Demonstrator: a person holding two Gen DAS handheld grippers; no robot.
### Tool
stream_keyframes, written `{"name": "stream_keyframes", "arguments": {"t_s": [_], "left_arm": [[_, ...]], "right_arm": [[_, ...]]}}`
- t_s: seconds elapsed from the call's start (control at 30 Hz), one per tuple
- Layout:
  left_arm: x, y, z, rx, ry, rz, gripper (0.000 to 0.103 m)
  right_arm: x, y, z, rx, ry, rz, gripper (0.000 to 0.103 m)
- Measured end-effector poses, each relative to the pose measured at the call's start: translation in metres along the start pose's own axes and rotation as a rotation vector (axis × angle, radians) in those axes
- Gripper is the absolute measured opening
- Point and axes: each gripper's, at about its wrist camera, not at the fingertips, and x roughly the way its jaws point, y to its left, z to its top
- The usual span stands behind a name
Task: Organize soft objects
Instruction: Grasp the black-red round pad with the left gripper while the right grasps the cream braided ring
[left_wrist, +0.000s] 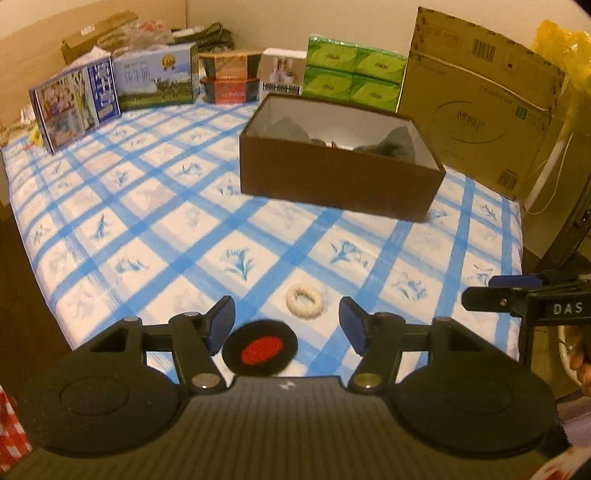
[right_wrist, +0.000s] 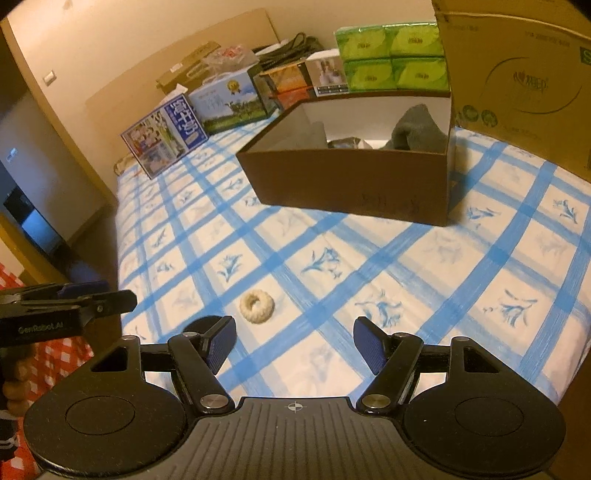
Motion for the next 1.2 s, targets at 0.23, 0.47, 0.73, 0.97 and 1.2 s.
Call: {"name": "stream_keyframes", "arguments": {"t_s": [0.23, 0.47, 0.73, 0.97, 1.2], "left_arm": [[0.011, -0.001, -0.02, -0.001, 0.041, -0.001, 0.06], [0.027, -0.002, -0.035, 0.002, 0.074, 0.01, 0.06], [0.051, 0.001, -0.046, -0.004, 0.112, 0.018, 0.06], [0.069, 0.001, -0.053, 0.019, 0.133, 0.025, 0.06], [0.085, 0.006, -0.059, 0.055, 0.131, 0.047, 0.06]], "right_arm": [[0.014, 0.004, -0.009, -0.016, 0.036, -0.018, 0.071], [0.029, 0.009, -0.021, -0.049, 0.069, -0.045, 0.072], [0.051, 0.012, -0.032, -0.064, 0.119, -0.057, 0.072], [0.069, 0.011, -0.034, -0.06, 0.151, -0.066, 0.072], [0.083, 0.009, -0.033, -0.047, 0.173, -0.075, 0.072]]}}
